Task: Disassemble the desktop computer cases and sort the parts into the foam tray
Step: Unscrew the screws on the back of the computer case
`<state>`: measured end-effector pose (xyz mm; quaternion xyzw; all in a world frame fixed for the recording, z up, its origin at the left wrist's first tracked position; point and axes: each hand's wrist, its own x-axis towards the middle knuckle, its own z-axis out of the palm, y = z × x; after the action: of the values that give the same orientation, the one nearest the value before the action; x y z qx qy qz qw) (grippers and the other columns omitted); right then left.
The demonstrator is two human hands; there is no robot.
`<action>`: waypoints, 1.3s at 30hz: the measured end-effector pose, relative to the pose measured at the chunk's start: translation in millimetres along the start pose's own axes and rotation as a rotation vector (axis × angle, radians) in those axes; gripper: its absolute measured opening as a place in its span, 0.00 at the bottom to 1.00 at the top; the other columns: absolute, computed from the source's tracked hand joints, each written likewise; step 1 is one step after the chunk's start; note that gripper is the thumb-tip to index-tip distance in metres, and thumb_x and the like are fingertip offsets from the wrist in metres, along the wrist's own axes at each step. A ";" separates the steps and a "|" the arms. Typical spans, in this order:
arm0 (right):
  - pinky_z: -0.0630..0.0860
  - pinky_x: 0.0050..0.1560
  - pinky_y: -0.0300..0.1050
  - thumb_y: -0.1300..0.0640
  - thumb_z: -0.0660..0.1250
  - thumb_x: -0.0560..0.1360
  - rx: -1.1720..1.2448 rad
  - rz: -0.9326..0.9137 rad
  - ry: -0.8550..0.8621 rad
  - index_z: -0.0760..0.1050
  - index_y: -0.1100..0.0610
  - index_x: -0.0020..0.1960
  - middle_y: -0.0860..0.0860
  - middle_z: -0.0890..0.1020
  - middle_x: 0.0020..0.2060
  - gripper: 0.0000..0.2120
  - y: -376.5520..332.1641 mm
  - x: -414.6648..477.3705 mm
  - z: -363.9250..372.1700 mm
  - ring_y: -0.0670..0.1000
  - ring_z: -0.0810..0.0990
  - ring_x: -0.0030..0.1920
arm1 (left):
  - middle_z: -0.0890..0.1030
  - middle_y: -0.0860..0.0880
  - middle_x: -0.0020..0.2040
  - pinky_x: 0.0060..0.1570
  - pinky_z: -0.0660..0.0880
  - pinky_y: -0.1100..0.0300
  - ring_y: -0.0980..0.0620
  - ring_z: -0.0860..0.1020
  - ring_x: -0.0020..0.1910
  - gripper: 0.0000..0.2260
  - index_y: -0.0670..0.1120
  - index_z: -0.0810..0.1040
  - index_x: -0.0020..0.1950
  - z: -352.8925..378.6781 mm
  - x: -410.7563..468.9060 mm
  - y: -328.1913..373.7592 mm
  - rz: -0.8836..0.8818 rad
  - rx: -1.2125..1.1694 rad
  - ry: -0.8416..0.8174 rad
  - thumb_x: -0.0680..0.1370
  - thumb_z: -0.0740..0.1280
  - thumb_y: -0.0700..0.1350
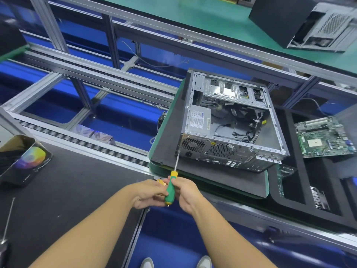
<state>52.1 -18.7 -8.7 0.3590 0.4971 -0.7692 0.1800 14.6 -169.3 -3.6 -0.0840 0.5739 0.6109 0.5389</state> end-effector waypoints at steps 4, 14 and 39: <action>0.79 0.35 0.46 0.64 0.74 0.75 -0.063 -0.031 0.091 0.77 0.62 0.51 0.58 0.84 0.42 0.08 1.3 -0.3 2.1 0.55 0.83 0.39 | 0.83 0.40 0.49 0.65 0.76 0.49 0.46 0.81 0.52 0.08 0.37 0.80 0.57 18.7 -4.8 -3.0 0.071 -0.021 -0.086 0.80 0.70 0.40; 0.77 0.39 0.46 0.57 0.66 0.80 0.000 0.034 0.047 0.79 0.61 0.52 0.56 0.86 0.43 0.08 -4.3 -1.5 2.4 0.54 0.82 0.40 | 0.80 0.42 0.46 0.48 0.78 0.58 0.51 0.79 0.42 0.06 0.40 0.79 0.53 15.7 -11.7 2.0 0.033 0.091 0.017 0.81 0.68 0.43; 0.78 0.32 0.41 0.64 0.66 0.79 -0.082 -0.037 0.077 0.81 0.63 0.46 0.55 0.86 0.38 0.06 -5.8 2.8 -3.9 0.49 0.84 0.33 | 0.83 0.43 0.44 0.45 0.78 0.58 0.50 0.81 0.41 0.02 0.42 0.79 0.51 36.6 -4.0 -0.7 0.077 -0.068 0.072 0.79 0.69 0.38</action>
<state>48.0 -12.4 -8.1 0.3714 0.5415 -0.7369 0.1609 35.7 -142.8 10.9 -0.1019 0.5747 0.6468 0.4909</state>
